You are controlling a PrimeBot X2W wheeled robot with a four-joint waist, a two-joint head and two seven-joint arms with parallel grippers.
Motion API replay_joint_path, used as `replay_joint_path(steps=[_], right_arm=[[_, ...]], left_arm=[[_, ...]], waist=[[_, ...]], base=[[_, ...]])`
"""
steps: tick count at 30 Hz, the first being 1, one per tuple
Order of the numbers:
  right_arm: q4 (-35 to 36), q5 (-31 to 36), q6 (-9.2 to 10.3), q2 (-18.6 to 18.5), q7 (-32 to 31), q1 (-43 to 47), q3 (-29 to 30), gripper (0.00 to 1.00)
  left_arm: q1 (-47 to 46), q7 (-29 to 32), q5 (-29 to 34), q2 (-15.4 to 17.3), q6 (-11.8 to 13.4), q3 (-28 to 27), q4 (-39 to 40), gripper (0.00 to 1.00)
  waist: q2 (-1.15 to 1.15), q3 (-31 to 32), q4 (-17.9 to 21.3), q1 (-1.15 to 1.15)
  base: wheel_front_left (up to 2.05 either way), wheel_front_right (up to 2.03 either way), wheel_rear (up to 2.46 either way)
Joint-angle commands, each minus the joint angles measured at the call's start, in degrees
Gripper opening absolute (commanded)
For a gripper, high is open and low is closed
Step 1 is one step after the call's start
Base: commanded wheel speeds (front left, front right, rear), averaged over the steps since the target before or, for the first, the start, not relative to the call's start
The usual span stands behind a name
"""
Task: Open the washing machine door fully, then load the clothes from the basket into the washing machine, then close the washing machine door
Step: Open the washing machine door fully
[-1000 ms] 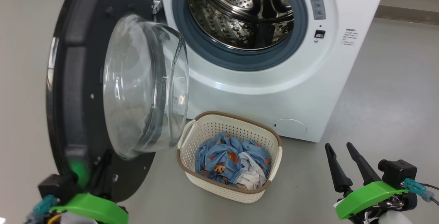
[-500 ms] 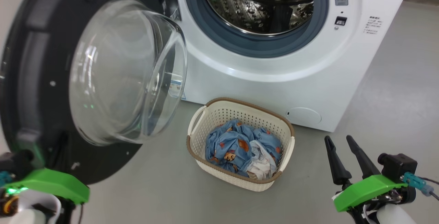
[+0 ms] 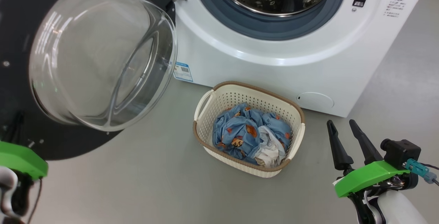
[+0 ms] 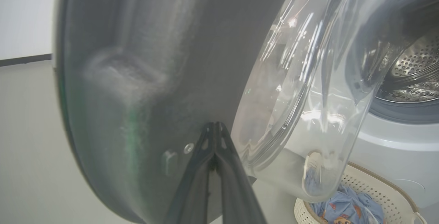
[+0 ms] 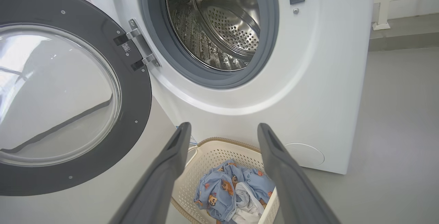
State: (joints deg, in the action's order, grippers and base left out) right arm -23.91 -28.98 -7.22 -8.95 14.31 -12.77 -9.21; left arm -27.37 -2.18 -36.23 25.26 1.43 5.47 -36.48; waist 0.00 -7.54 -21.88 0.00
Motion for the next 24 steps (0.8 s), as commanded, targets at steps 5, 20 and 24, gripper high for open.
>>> replay_joint_path(steps=[5,20,24], right_arm=[[0.8,0.6,-0.26,0.3,0.7,-2.9,-0.9,1.0],[0.3,0.1,-0.26,0.7,0.7,-2.9,-0.9,1.0],[0.4,0.2,-0.26,0.8,0.7,-2.7,-0.6,1.0]], left_arm=[[-7.9,0.4,0.6,5.4,-2.0,-1.3,-6.0,0.0],[-15.0,-2.2,1.5,6.4,-4.8,0.4,-19.6,0.0],[-15.7,-3.3,1.5,6.0,-5.5,1.0,-21.2,0.0]], waist=[[0.0,-1.5,-0.6,0.0],[0.0,-0.7,0.1,0.0],[0.0,-0.4,0.2,0.0]], base=[[0.0,0.0,0.0],[0.0,0.0,0.0],[0.0,0.0,0.0]])
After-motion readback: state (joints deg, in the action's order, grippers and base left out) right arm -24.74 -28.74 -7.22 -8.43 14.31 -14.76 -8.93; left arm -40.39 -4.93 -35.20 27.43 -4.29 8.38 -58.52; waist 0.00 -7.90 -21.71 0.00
